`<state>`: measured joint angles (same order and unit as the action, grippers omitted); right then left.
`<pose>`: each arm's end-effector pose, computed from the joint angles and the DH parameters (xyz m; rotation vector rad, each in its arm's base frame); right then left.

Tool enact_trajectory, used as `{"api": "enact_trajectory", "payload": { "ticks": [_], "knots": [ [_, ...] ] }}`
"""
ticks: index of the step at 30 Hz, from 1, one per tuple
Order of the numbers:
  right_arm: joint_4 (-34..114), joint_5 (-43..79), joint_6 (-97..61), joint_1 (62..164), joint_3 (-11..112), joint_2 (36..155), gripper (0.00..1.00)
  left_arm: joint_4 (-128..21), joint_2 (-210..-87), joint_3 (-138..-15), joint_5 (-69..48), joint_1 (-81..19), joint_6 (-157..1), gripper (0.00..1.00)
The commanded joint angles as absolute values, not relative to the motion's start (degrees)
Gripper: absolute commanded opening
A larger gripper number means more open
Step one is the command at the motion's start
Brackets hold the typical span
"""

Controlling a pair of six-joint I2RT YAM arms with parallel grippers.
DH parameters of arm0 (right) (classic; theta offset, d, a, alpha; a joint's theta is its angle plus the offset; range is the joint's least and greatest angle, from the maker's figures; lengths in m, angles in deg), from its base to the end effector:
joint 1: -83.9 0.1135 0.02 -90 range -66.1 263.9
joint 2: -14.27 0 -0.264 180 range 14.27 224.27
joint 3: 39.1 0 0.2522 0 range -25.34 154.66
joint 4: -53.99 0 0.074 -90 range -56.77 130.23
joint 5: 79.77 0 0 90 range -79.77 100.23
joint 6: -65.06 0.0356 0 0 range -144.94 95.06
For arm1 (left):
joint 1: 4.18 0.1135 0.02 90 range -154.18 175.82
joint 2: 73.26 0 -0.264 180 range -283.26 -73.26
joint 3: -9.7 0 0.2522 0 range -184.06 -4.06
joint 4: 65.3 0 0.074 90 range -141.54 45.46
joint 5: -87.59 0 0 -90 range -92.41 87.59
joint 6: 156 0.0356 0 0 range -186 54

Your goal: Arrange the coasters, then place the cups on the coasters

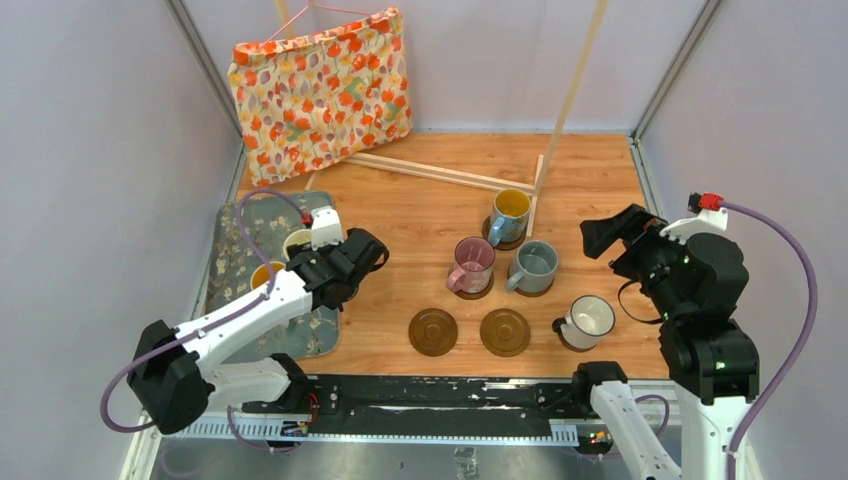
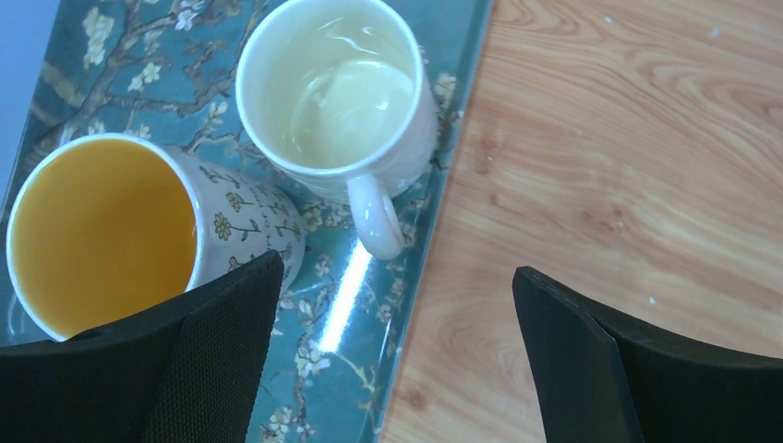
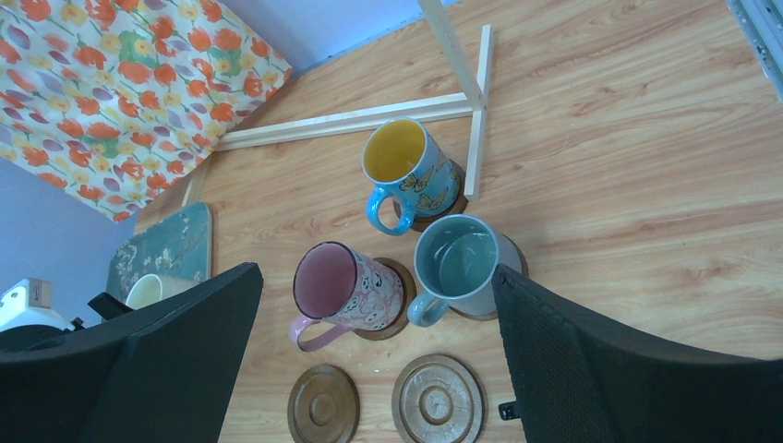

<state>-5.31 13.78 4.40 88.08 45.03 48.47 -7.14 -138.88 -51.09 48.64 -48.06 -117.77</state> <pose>0.0717 0.0075 0.4371 0.3378 1.7257 0.4823 0.1677 -0.1229 0.2469 -0.3971 2.1453 0.3091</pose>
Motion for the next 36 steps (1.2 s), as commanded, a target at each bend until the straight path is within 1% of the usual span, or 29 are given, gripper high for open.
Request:
{"api": "enact_trajectory", "payload": {
  "ticks": [1, 2, 6, 8, 11, 16, 21, 28, 33, 36],
  "knots": [
    [-4.0, 15.2, 3.8, 88.9, 44.1, 47.4, 1.00, -6.6, -141.1, -50.7, 51.7, -45.1, -125.6, 0.99],
    [-3.9, 15.2, 3.7, 88.9, 43.9, 47.3, 1.00, -6.6, -142.0, -50.6, 51.7, -44.3, -126.7, 0.97],
    [-4.1, 15.2, 3.2, 88.9, 43.5, 46.7, 1.00, -6.7, -146.1, -49.9, 48.1, -39.3, -131.1, 0.76],
    [-4.0, 14.9, 3.0, 88.9, 43.5, 46.5, 1.00, -6.7, -148.2, -50.1, 47.2, -37.7, -131.9, 0.71],
    [-4.0, 14.7, 2.6, 88.9, 43.8, 46.2, 1.00, -6.8, -150.0, -50.2, 47.9, -37.2, -133.2, 0.65],
    [-4.1, 14.4, 2.1, 88.9, 43.8, 45.8, 1.00, -7.2, -152.6, -50.2, 48.6, -35.8, -134.9, 0.59],
    [-4.1, 14.6, 2.1, 88.9, 43.7, 45.5, 1.00, -12.2, -154.4, -49.4, 45.2, -33.9, -133.0, 0.50],
    [-4.2, 14.9, 2.0, 88.9, 43.7, 44.9, 1.00, -16.7, -155.7, -48.4, 42.5, -32.7, -130.2, 0.49],
    [-4.2, 15.3, 2.2, 88.8, 43.9, 44.8, 1.00, -17.3, -155.1, -47.4, 43.7, -32.4, -130.8, 0.43],
    [-4.3, 15.4, 2.2, 88.9, 44.0, 44.6, 1.00, -17.4, -154.8, -47.1, 44.6, -32.0, -130.9, 0.42]
  ]
}}
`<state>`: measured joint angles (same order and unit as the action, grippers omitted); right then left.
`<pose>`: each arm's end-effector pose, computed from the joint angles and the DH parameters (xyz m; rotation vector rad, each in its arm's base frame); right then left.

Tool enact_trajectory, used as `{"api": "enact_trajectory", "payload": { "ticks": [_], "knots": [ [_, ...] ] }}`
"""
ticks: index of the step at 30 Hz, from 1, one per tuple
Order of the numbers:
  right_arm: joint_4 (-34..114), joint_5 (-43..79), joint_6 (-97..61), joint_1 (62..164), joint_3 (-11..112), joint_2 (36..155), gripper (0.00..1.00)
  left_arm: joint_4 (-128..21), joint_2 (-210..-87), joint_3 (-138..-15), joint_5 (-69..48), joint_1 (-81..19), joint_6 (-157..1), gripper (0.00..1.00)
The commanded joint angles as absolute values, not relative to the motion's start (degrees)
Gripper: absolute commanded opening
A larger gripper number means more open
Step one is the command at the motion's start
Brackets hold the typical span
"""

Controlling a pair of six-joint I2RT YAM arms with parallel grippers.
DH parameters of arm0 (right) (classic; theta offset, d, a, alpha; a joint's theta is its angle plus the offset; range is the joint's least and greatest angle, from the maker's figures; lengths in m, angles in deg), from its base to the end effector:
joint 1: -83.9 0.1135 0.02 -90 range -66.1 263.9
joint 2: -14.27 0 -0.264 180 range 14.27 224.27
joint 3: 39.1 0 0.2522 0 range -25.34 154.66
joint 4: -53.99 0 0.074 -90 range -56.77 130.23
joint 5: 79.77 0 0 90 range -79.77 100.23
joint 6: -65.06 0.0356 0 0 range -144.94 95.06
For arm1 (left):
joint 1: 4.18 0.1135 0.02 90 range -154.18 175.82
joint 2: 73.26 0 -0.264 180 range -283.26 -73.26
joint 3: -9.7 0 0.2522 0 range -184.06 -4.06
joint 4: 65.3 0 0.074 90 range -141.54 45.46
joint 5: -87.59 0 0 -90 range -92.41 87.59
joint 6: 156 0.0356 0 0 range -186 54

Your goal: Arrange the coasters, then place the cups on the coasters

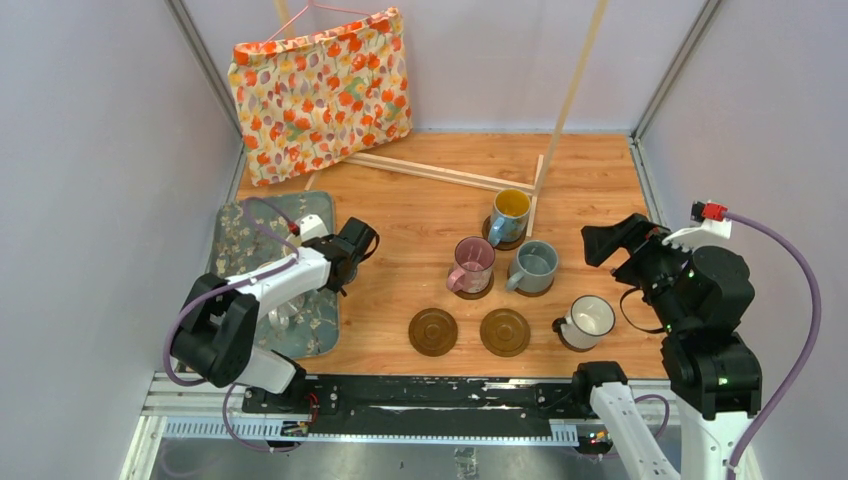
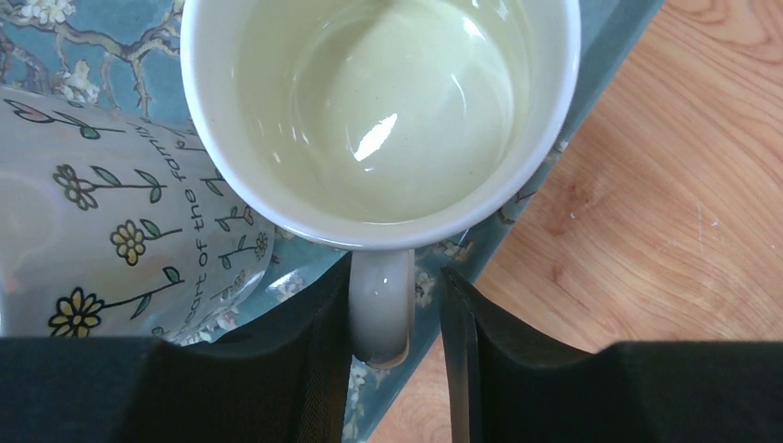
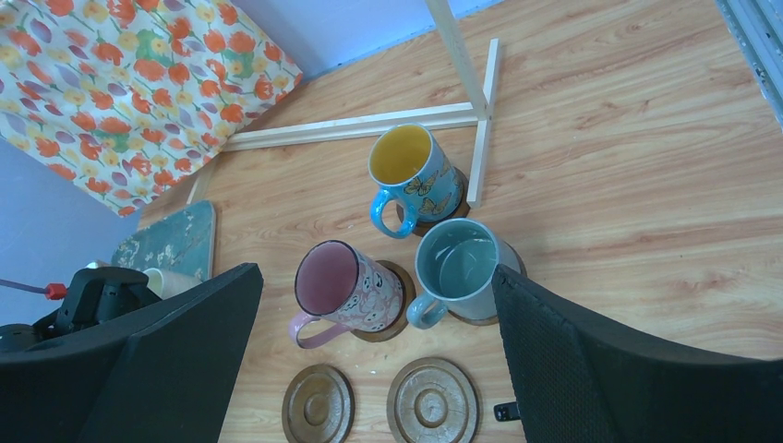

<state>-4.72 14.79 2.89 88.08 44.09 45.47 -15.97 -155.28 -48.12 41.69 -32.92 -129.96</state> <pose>0.0579 0.0071 0.4362 0.2912 1.6862 0.4847 0.2238 -0.0945 0.1761 -0.8473 2.2115 0.4134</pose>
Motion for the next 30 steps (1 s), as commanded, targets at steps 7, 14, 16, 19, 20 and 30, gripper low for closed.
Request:
{"api": "enact_trajectory", "payload": {
  "ticks": [7, 14, 16, 19, 20, 30],
  "knots": [
    [-4.5, 15.9, 2.4, 88.9, 43.9, 44.3, 1.00, -19.3, -153.1, -45.6, 45.0, -30.9, -129.7, 0.43],
    [-4.6, 16.3, 2.8, 88.9, 43.7, 44.1, 1.00, -21.3, -151.6, -45.7, 44.4, -30.7, -125.0, 0.17],
    [-4.6, 16.2, 2.8, 88.9, 43.7, 44.0, 1.00, -22.1, -150.5, -45.7, 43.5, -30.7, -123.4, 0.06],
    [-4.7, 16.2, 2.8, 88.9, 43.8, 44.0, 1.00, -22.1, -148.7, -46.4, 43.1, -30.7, -121.8, 0.00],
    [-4.7, 16.3, 2.8, 88.9, 43.8, 44.0, 1.00, -22.0, -148.0, -46.4, 43.2, -30.7, -121.3, 0.00],
    [-4.7, 16.4, 2.9, 88.9, 43.4, 44.2, 1.00, -23.1, -141.3, -48.9, 39.9, -30.7, -112.0, 0.00]
  ]
}}
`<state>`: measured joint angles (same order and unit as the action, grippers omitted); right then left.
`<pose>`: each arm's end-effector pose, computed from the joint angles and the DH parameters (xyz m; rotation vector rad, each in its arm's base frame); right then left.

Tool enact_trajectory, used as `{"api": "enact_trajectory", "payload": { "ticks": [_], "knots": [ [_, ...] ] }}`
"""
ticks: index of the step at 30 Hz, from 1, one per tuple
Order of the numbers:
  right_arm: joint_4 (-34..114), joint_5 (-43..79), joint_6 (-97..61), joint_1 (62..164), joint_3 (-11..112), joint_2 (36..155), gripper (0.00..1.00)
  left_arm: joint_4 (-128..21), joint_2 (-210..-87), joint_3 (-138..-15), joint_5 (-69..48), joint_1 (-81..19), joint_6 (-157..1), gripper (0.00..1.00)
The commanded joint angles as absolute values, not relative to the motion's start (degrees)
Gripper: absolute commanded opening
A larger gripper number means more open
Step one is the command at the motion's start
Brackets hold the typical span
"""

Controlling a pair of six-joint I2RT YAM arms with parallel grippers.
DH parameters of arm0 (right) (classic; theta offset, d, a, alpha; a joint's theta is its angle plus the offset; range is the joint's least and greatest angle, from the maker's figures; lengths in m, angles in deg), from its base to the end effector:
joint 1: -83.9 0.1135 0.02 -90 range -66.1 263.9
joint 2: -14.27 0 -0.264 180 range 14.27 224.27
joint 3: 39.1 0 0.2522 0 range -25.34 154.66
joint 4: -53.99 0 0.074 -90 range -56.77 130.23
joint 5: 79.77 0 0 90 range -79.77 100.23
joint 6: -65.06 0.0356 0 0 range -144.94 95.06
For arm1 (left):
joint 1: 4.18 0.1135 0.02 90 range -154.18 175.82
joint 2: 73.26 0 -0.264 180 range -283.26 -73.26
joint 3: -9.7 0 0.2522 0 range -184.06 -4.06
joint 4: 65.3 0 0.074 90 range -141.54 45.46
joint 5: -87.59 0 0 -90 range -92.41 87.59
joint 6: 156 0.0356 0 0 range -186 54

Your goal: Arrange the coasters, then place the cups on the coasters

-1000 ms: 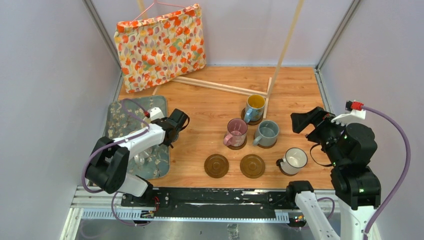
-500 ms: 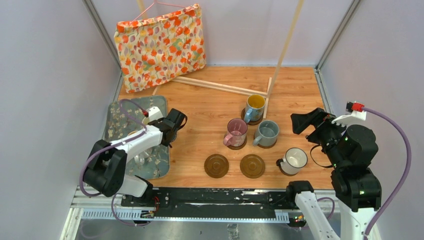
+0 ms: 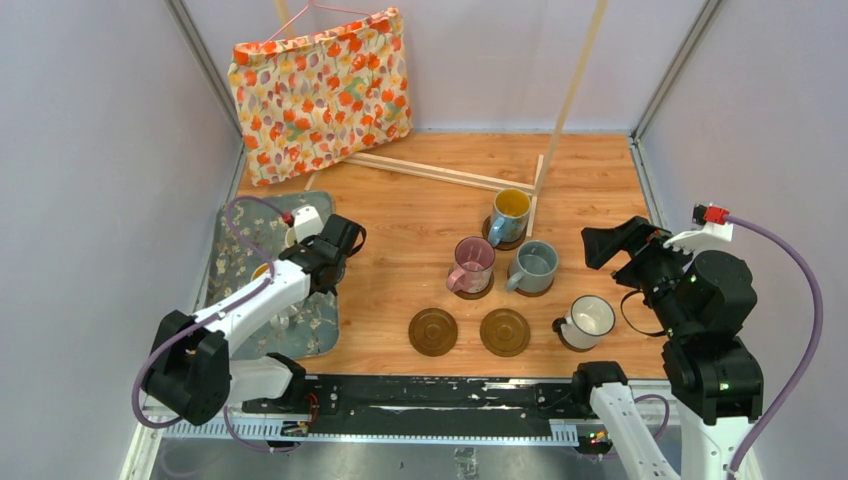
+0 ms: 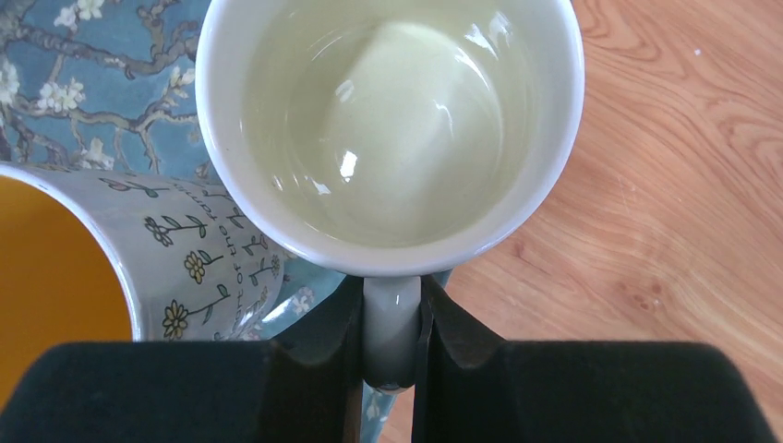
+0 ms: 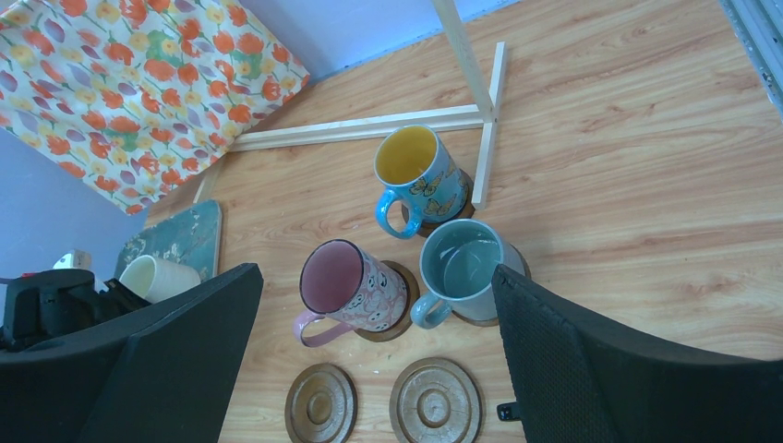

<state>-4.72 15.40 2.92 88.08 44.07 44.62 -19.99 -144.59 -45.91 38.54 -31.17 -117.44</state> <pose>0.0531 0.0071 0.4366 0.2804 1.6741 0.4958 0.2130 -0.0823 0.2070 -0.7036 2.2001 0.2896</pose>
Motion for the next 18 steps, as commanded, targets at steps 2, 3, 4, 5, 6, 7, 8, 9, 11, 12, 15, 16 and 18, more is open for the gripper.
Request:
{"api": "enact_trajectory", "payload": {
  "ticks": [2, 3, 4, 5, 6, 7, 8, 9, 11, 12, 15, 16, 18],
  "knots": [
    [-4.7, 16.4, 2.9, 88.9, 43.5, 44.3, 1.00, -24.4, -139.5, -49.1, 38.1, -30.7, -109.0, 0.00],
    [-4.7, 16.4, 2.9, 88.9, 43.4, 44.3, 1.00, -25.3, -138.5, -49.2, 36.9, -30.7, -107.2, 0.00],
    [-4.7, 16.4, 2.9, 88.9, 43.3, 44.3, 1.00, -26.0, -137.6, -49.3, 35.8, -30.7, -105.6, 0.00],
    [-4.7, 16.4, 3.0, 88.9, 43.2, 44.3, 1.00, -26.6, -136.8, -49.5, 34.7, -30.7, -104.1, 0.00],
    [-4.7, 16.4, 2.9, 88.9, 43.2, 44.4, 1.00, -27.3, -136.2, -49.8, 33.2, -30.7, -102.3, 0.00],
    [-4.7, 16.4, 3.0, 88.9, 43.1, 44.4, 1.00, -27.5, -135.8, -50.3, 31.9, -30.7, -100.9, 0.00],
    [-4.7, 16.4, 3.0, 88.9, 43.1, 44.5, 1.00, -27.7, -135.4, -50.8, 30.1, -30.7, -99.4, 0.00],
    [-4.7, 16.5, 3.0, 88.9, 43.1, 44.6, 1.00, -28.5, -134.9, -51.0, 27.8, -30.8, -97.8, 0.00],
    [-4.7, 16.6, 3.0, 88.9, 43.1, 44.7, 1.00, -29.7, -133.9, -51.6, 23.1, -30.8, -95.0, 0.00],
    [-4.7, 16.6, 3.0, 88.9, 43.1, 44.8, 1.00, -30.3, -133.4, -51.7, 21.2, -30.8, -93.5, 0.00],
    [-4.5, 16.6, 3.0, 88.9, 43.1, 44.9, 1.00, -31.8, -131.6, -52.3, 16.1, -30.9, -90.9, 0.00],
    [-4.5, 16.7, 3.1, 88.9, 43.0, 45.0, 1.00, -32.2, -131.3, -52.5, 14.4, -31.0, -90.4, 0.00],
    [-4.2, 17.0, 3.3, 88.9, 42.8, 45.3, 1.00, -33.2, -130.7, -53.0, 10.7, -31.3, -89.0, 0.00]
  ]
}}
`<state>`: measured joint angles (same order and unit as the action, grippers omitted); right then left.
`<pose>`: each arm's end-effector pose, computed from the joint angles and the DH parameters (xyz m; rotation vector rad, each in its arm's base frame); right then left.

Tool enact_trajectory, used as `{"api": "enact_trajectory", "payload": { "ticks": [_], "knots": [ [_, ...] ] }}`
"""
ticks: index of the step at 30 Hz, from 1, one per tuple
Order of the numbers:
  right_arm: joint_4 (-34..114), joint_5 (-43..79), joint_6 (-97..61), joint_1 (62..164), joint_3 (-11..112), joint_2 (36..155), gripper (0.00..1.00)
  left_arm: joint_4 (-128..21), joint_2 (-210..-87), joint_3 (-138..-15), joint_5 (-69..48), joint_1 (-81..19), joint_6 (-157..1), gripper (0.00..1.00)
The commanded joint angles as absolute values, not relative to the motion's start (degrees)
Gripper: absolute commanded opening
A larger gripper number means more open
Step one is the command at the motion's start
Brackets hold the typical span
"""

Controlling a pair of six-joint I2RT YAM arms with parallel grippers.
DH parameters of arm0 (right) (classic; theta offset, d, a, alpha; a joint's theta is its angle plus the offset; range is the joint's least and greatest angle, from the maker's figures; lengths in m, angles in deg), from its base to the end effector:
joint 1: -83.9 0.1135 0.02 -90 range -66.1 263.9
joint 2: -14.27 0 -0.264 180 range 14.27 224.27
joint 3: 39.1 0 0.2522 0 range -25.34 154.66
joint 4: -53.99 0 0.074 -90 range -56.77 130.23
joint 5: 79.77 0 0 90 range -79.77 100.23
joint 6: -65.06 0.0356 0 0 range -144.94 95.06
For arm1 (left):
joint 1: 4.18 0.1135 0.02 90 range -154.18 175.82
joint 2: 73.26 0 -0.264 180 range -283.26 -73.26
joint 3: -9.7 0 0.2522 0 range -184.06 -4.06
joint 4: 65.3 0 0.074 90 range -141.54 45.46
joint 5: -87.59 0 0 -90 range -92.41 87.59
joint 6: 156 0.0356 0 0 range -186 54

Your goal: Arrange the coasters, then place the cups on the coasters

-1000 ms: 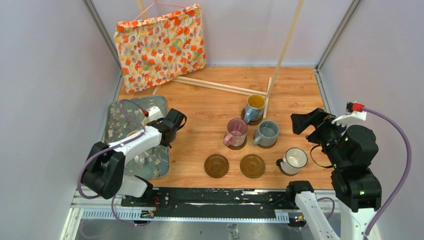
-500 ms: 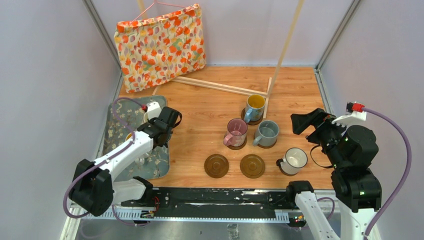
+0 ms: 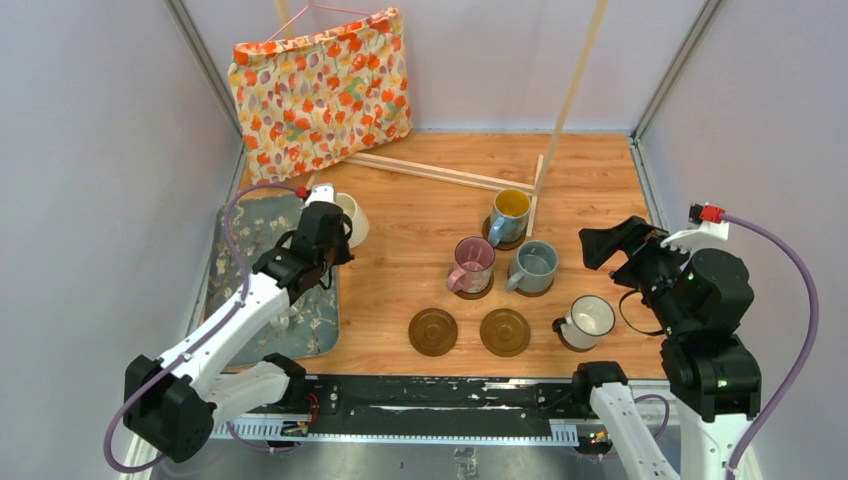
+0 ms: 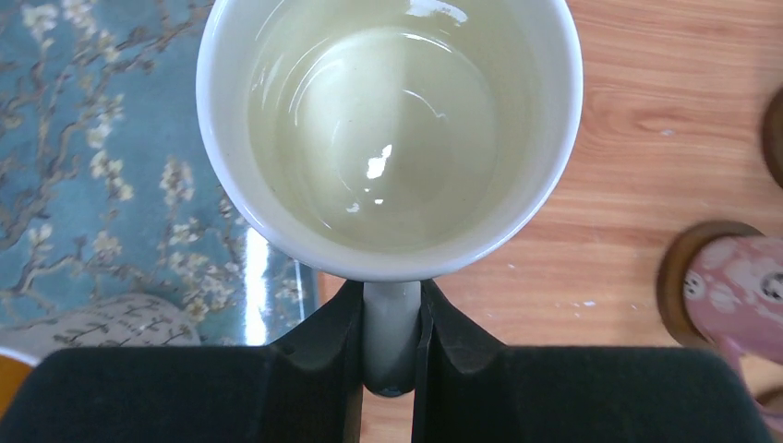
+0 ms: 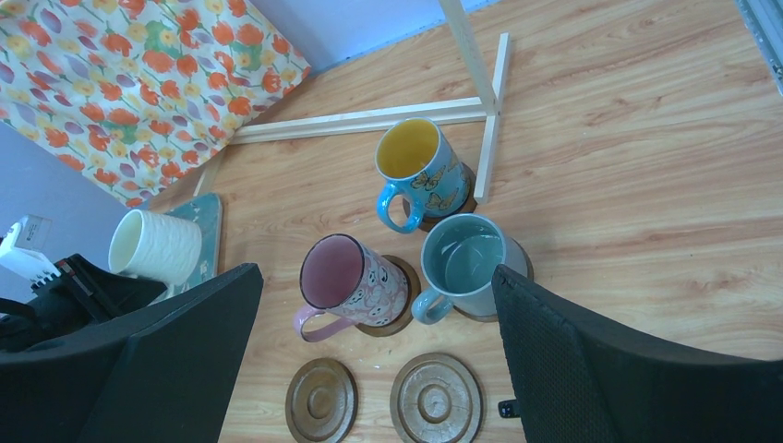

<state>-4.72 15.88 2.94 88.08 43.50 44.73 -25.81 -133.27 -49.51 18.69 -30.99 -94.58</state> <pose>0.0555 0.0076 0.4339 0.2773 1.6874 0.5016 0.2039 -0.0887 0.2693 -0.2250 2.2093 -0.1115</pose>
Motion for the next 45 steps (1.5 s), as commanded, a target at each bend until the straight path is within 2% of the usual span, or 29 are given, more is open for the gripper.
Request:
{"api": "enact_trajectory", "payload": {
  "ticks": [1, 16, 30, 45],
  "knots": [
    [-4.1, 17.2, 3.5, 88.9, 42.7, 45.5, 1.00, -33.4, -130.6, -53.5, 9.3, -31.7, -88.3, 0.00],
    [-3.1, 18.7, 3.7, 88.9, 43.4, 46.4, 1.00, -33.1, -130.5, -62.0, -0.1, -45.7, -77.2, 0.00],
    [-3.2, 17.3, 3.7, 88.9, 46.6, 44.7, 1.00, -35.0, -135.8, -65.9, -0.5, -64.0, -70.1, 0.00],
    [-3.7, 16.9, 3.7, 88.9, 46.8, 44.8, 1.00, -35.4, -144.1, -68.2, -5.8, -73.8, -67.5, 0.00]
  ]
}}
